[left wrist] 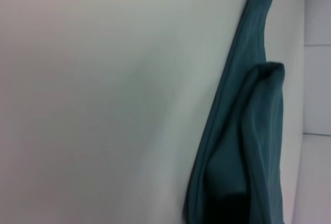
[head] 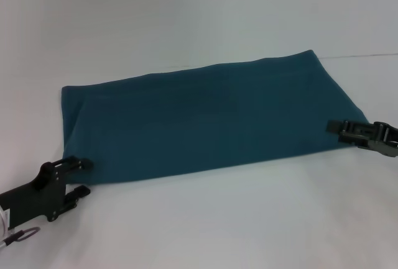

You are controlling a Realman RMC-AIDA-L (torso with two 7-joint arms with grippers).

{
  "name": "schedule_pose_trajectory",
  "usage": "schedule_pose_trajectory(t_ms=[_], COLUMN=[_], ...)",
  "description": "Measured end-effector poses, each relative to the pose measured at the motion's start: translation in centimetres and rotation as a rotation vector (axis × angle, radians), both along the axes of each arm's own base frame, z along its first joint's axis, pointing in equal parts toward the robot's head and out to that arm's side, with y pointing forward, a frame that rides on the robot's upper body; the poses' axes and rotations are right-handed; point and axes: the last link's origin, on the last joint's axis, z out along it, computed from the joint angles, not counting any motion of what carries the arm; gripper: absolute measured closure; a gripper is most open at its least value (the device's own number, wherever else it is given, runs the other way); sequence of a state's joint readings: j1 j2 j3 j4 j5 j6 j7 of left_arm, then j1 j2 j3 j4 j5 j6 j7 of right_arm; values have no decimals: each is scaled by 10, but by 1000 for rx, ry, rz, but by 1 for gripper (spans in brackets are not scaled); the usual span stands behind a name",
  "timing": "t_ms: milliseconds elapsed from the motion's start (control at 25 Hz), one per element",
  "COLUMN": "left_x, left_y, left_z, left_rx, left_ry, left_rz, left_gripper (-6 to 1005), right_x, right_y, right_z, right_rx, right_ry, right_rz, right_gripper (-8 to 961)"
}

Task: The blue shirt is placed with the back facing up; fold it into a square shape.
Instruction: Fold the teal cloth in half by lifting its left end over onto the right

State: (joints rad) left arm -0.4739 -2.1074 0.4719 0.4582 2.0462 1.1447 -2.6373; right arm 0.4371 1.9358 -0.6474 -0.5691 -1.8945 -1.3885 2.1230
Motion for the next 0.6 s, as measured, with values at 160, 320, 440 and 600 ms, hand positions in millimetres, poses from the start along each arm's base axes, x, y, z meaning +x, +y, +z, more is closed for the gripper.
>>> schedule_pose_trajectory(t_ms=[160, 320, 440, 600], left_x=[0, 3, 6, 8], left_y=[6, 11, 15, 21], left_z=[0, 0, 0, 0], left_rx=[11, 16, 21, 31], left_ry=[21, 31, 39, 56], left_rz=[4, -3, -10, -11], left_gripper=[361, 361, 361, 360], right_x=[1, 1, 2, 3], right_y=[-1, -2, -3, -3], right_z=[0, -1, -3, -3], right_rx=[-1, -2, -6, -6], right_ry=[0, 2, 4, 4], right_rz=[-2, -5, -6, -8], right_gripper=[219, 219, 219, 219])
